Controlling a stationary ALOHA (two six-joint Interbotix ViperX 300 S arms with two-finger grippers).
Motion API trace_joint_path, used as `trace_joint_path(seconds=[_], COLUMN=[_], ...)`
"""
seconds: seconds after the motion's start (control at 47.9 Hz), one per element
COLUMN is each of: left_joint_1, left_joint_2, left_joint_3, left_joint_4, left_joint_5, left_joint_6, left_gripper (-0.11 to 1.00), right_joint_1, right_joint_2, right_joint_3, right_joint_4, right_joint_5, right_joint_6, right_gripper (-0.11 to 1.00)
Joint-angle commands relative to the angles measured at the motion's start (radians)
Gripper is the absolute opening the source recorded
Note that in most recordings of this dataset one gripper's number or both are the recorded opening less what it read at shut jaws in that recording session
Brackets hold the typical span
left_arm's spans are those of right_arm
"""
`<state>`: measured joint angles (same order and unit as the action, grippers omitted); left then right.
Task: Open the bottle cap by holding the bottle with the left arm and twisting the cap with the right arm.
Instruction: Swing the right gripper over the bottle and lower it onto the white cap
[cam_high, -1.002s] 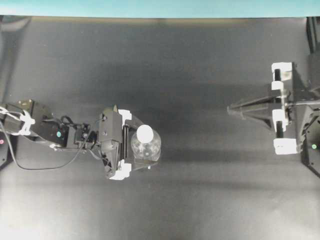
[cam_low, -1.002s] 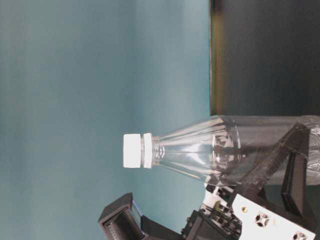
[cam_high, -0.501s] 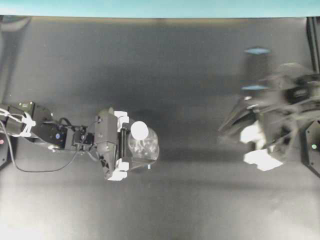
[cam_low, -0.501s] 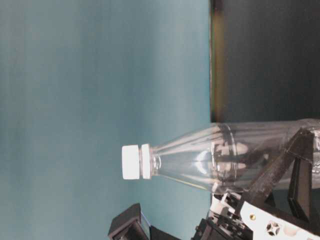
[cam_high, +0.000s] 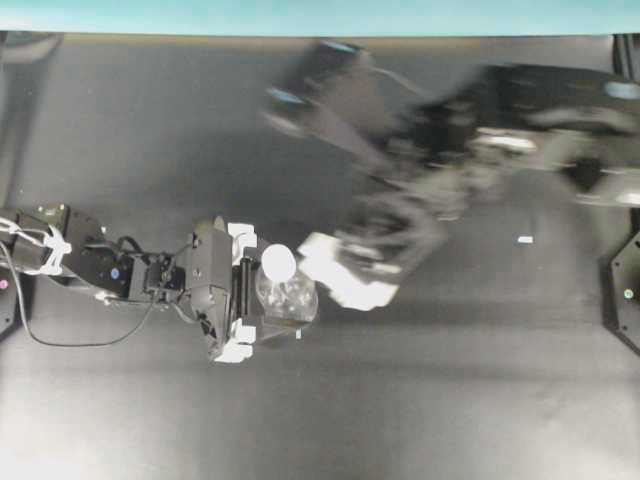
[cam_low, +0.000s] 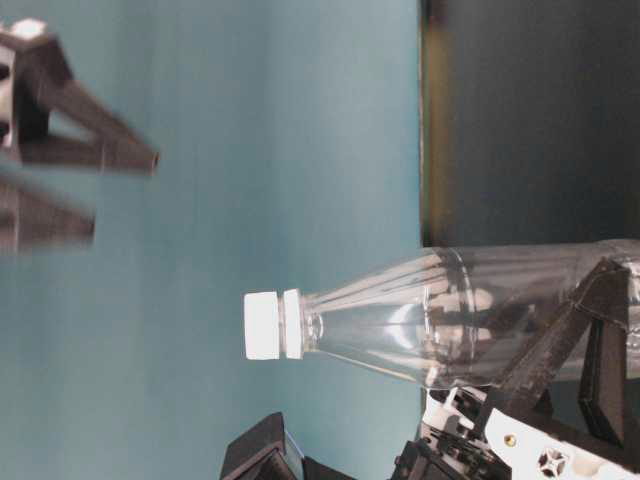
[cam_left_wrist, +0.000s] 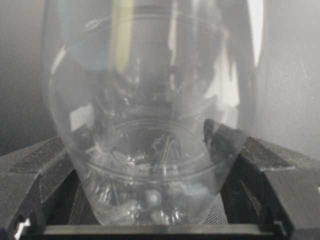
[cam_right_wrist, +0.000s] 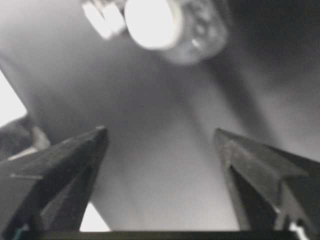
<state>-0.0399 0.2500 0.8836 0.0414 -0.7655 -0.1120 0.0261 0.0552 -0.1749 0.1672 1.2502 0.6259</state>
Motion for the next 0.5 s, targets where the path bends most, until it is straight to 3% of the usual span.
trace_joint_path(seconds=[0.0,0.209,0.48], left_joint_1=[-0.003,-0.003,-0.003], left_joint_2=[0.005,0.008,0.015], left_joint_3=[-0.006,-0.008,-0.009], left_joint_4=[0.005,0.005,0.005], left_joint_5=[0.002,0.002,0.002], left_joint_6=[0.000,0.000,0.000], left_gripper=[0.82,0.82,0.82], right_joint_1=[-0.008,-0.003,0.008], right_joint_2=[0.057,0.166,0.236], right_joint_3=[-0.097,-0.212,-0.250], right_joint_4=[0.002,0.003,0.005], right_joint_5=[0.017,0.100,0.141], right_joint_6=[0.092,0.181,0.186], right_gripper=[0.81,0.81,0.81])
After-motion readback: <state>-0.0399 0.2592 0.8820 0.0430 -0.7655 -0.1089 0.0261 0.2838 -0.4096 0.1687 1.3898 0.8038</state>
